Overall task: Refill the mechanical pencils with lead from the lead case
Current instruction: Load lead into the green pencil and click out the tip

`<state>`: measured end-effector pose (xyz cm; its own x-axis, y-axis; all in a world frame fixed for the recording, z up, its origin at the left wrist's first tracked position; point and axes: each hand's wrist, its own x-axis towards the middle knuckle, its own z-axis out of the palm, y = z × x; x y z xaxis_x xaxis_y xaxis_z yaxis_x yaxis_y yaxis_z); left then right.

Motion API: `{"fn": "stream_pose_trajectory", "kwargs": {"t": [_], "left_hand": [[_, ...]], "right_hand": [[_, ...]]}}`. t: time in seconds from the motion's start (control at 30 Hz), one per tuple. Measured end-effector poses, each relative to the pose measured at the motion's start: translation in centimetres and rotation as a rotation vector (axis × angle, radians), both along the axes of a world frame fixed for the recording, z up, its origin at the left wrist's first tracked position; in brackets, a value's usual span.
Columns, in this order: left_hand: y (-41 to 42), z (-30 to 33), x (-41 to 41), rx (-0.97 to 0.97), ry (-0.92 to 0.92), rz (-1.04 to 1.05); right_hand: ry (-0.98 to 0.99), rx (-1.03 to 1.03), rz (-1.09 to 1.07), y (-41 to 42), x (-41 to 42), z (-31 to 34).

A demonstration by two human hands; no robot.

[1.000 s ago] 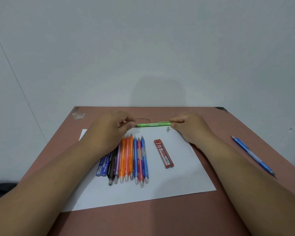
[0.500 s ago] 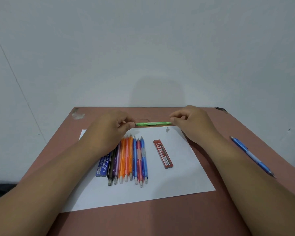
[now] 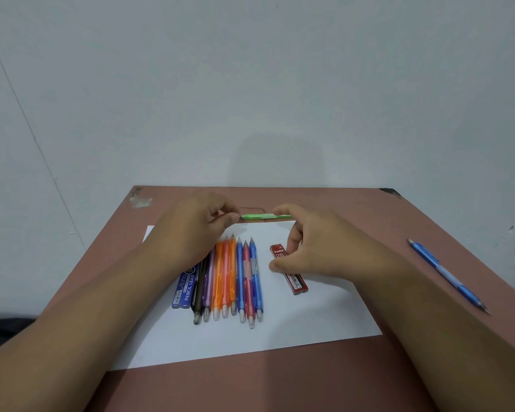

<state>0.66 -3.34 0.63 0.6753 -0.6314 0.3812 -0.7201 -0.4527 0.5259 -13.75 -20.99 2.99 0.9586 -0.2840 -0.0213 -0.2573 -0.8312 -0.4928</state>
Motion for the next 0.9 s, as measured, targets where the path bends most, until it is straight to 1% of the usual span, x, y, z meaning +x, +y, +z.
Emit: {"fn": "stream_pose_trajectory", "kwargs": {"t": [0.17, 0.3, 0.4, 0.53, 0.63, 0.77, 0.83, 0.9], "left_hand": [[-0.1, 0.1, -0.2, 0.013, 0.005, -0.010], [0.0, 0.1, -0.4, -0.010, 0.015, -0.030], [0.1, 0.1, -0.8, -0.004, 0.004, -0.086], [0.1, 0.2, -1.3, -0.064, -0.050, -0.204], [0.1, 0.5, -1.8, -0.118, 0.030, -0.252], [0.0, 0.7, -2.0, -0.149, 0.161, -0.234], [0.0, 0.6, -1.9, -0.189, 0.199, -0.238], [0.0, 0.7, -1.9, -0.221, 0.235, -0.245]], "right_hand": [[-0.017, -0.008, -0.012, -0.1, -0.1, -0.3], [-0.093, 0.003, -0.031, -0.5, 0.0, -0.6], [-0.212, 0.070, -0.039, -0.7, 0.0, -0.7], [-0.376, 0.181, 0.042, -0.8, -0.2, -0.4], [-0.445, 0.216, 0.086, -0.6, -0.3, -0.4], [-0.506, 0.271, 0.079, -0.3, 0.0, -0.6], [-0.479, 0.325, 0.064, -0.2, 0.1, -0.7], [-0.386, 0.405, 0.036, -0.1, 0.1, -0.5]]}}
